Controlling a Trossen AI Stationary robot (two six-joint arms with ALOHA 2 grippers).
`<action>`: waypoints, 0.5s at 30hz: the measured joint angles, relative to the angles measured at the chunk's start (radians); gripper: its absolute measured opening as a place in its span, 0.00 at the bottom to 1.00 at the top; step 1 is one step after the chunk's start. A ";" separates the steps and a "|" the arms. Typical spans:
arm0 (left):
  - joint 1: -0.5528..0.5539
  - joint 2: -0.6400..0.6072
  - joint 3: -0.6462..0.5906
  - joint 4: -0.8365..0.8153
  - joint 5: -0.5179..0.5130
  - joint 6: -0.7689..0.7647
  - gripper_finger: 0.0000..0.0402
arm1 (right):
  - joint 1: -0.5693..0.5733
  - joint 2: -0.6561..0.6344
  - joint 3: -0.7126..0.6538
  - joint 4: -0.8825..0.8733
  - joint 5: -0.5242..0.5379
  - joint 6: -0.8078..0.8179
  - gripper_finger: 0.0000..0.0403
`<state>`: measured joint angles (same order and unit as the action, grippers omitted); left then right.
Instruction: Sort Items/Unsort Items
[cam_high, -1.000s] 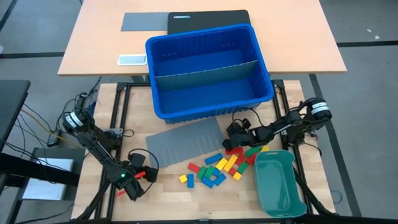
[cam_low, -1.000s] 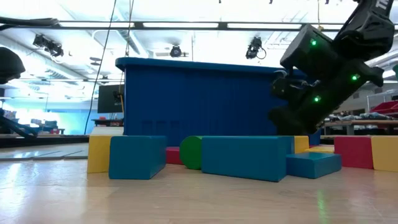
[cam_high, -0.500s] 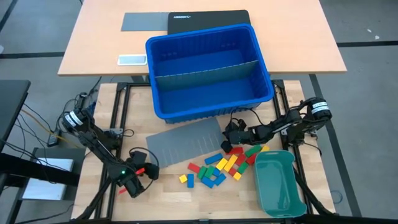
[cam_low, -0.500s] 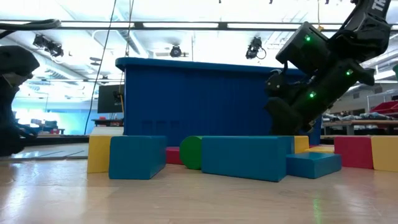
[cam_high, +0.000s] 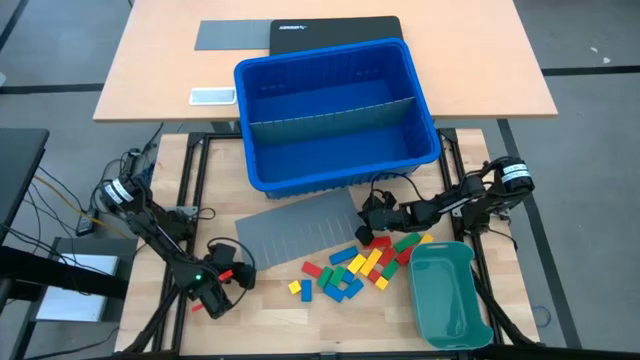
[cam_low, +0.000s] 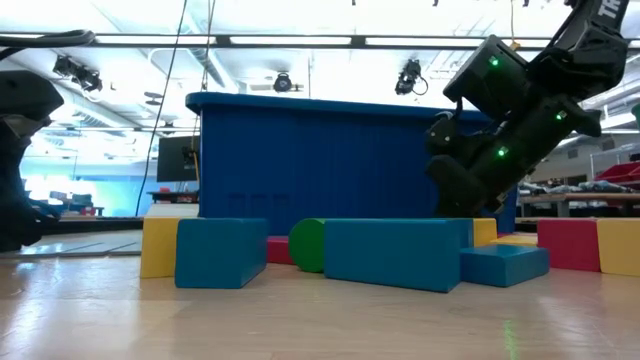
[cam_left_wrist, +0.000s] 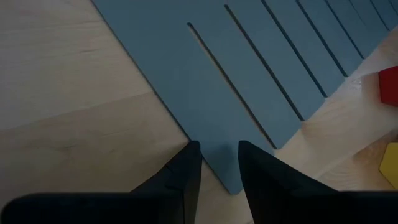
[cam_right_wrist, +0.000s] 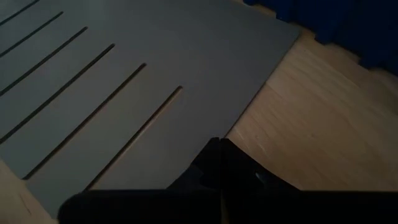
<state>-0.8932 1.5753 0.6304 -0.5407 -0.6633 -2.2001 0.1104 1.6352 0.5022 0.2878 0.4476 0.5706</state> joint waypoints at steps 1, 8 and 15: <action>0.000 -0.003 0.000 0.004 -0.010 0.003 0.29 | 0.001 0.000 0.000 0.001 0.000 -0.004 0.00; 0.001 -0.033 0.048 0.069 -0.157 0.134 0.29 | 0.008 0.004 0.005 0.043 -0.087 -0.016 0.00; 0.000 -0.032 0.119 0.061 -0.236 0.293 0.29 | 0.010 0.004 0.003 0.093 -0.133 -0.047 0.00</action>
<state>-0.8929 1.5435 0.7495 -0.4797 -0.8989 -1.9073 0.1207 1.6394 0.5049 0.3811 0.3143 0.5235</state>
